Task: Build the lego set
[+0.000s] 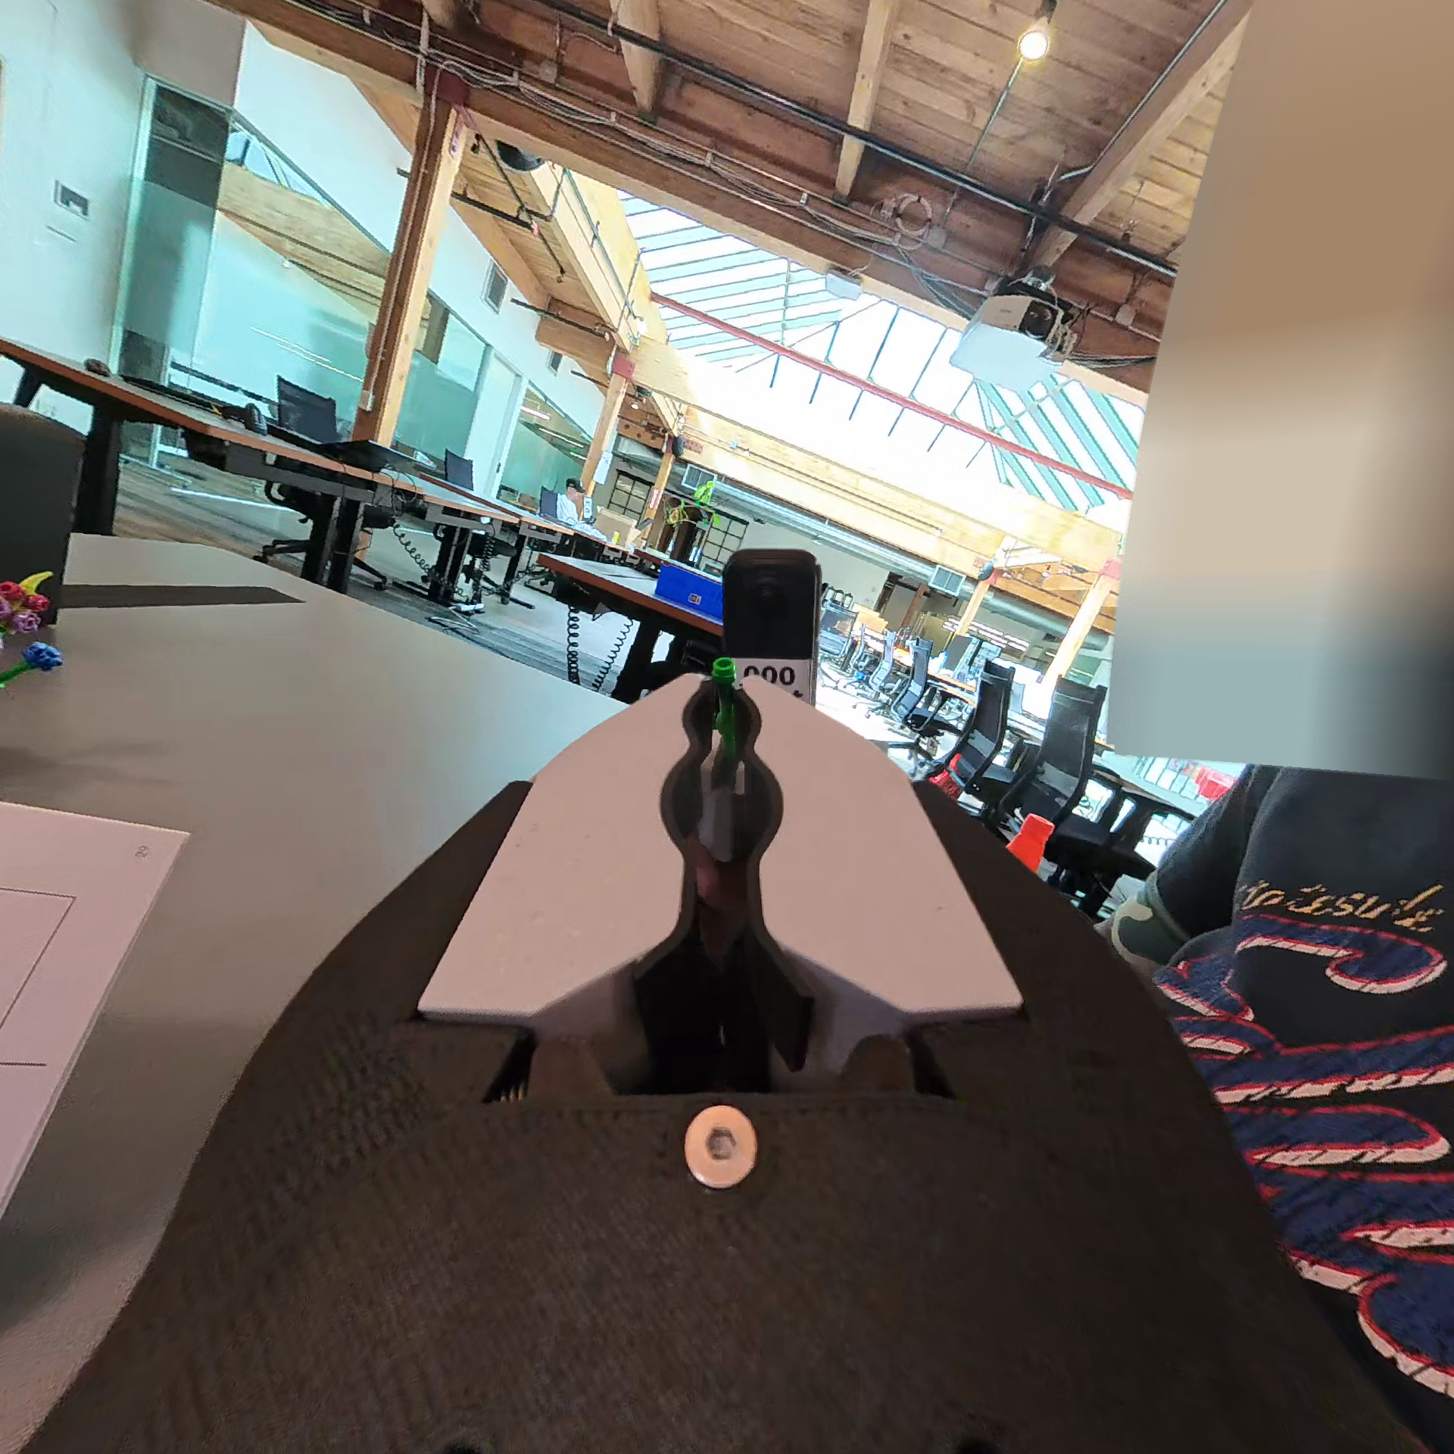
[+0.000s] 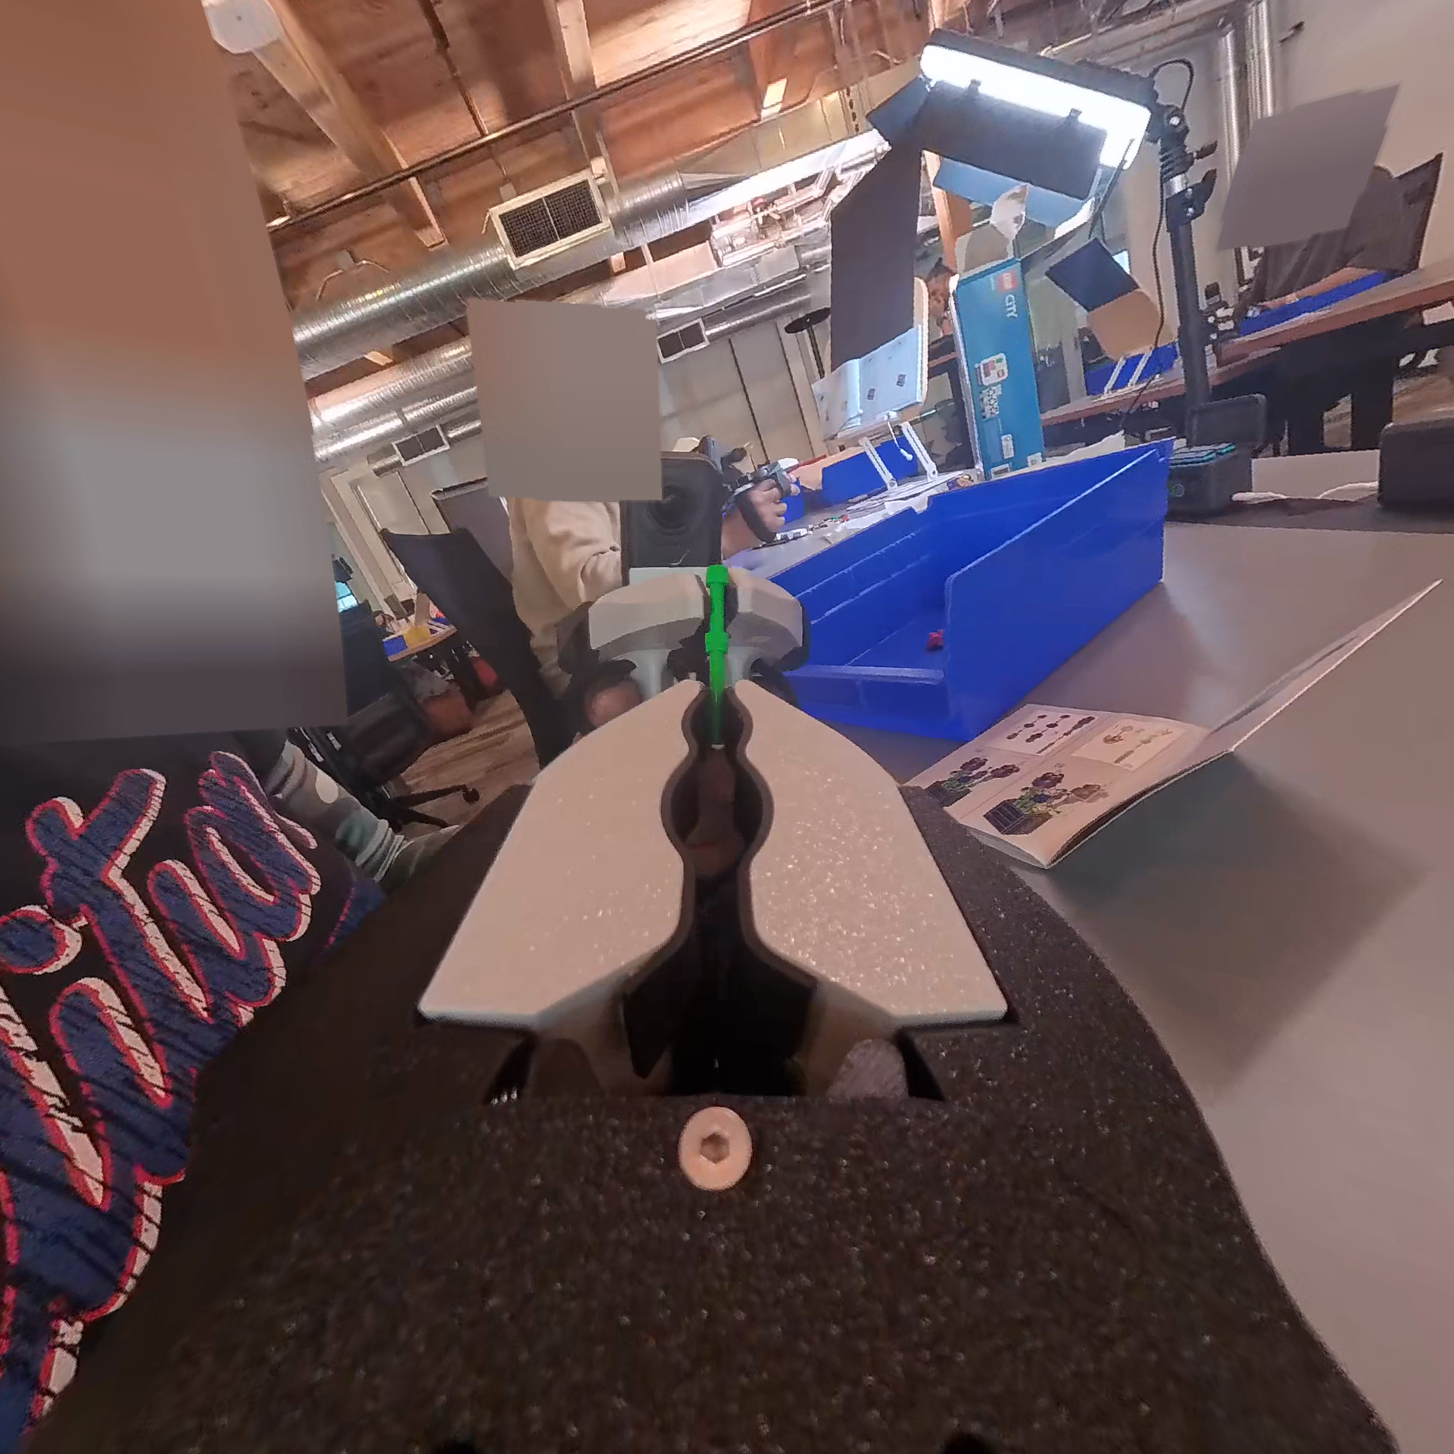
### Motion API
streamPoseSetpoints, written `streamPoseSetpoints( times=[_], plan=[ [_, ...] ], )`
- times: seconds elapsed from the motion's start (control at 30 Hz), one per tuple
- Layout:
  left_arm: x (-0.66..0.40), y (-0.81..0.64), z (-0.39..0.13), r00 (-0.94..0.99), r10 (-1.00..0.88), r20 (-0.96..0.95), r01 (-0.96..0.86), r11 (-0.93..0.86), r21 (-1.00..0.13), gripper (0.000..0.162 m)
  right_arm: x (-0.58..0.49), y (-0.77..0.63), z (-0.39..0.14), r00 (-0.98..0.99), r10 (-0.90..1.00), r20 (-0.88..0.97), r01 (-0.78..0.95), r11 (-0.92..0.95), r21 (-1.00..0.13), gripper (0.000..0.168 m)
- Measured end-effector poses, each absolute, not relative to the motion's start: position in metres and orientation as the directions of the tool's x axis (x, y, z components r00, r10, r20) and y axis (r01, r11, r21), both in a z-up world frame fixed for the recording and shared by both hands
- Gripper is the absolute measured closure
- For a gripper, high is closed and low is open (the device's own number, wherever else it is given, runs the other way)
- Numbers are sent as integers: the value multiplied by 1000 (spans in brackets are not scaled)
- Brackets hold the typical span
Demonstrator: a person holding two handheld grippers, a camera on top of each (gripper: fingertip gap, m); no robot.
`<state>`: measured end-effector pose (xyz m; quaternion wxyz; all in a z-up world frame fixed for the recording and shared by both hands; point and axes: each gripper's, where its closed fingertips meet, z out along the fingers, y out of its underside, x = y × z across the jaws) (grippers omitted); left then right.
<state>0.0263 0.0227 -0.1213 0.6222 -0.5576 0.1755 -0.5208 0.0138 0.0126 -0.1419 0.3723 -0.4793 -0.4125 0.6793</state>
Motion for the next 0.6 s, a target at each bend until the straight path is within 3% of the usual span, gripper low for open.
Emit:
streamPoseSetpoints(
  times=[0.03,0.33,0.6],
  plan=[
    [27,22,-121,390,-846,364,454,-168,-875,157,13,11,-142,-270,898,-349,-111,-389,-915,165],
    [29,13,-126,427,-868,252,341,-104,-934,158,12,6,-156,-245,906,-346,-27,-363,-932,160],
    [10,27,-176,624,-778,73,-19,-108,-994,159,58,38,-178,-43,979,-197,253,-180,-951,154]
  ],
)
